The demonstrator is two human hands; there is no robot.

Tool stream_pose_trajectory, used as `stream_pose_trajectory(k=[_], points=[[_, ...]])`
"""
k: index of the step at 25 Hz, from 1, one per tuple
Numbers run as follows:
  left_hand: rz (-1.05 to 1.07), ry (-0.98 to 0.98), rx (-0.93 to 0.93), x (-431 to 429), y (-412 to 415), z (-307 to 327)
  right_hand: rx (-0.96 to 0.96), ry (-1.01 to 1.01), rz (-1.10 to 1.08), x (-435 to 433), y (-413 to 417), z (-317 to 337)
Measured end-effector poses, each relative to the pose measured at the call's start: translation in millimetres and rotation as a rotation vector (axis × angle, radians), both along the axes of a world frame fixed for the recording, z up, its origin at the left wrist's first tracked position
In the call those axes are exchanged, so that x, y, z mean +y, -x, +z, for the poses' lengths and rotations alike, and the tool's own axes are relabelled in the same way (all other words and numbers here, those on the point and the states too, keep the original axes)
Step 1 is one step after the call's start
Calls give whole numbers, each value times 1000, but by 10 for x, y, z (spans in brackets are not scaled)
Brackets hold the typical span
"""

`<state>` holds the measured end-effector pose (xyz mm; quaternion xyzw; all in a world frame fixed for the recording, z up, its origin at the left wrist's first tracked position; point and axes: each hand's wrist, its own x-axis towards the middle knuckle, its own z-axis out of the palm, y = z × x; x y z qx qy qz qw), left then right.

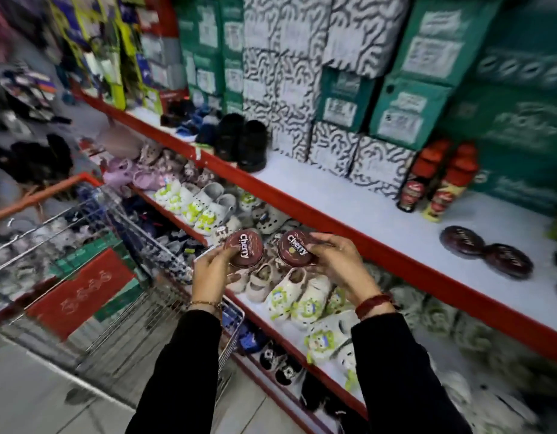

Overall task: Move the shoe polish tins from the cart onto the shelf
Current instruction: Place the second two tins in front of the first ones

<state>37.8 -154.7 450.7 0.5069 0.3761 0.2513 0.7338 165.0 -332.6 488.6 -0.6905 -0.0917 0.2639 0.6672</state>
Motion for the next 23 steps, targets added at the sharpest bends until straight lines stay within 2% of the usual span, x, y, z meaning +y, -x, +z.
stream_pose_trajectory(k=[6,13,17,23], points=[[-251,-64,-90,-443,-670,587,-43,-76,-125,-827,-190,639],[-518,-210,-70,-1242,-1384,921,-114,-17,-393,-1731,-276,836],[-702,-377,-27,-1751,-1662,935,-148,96,-569,-2235,-297,808],[-878,-681,132,-2154,-1808,831,-171,319,-698,-2655,-349,626]])
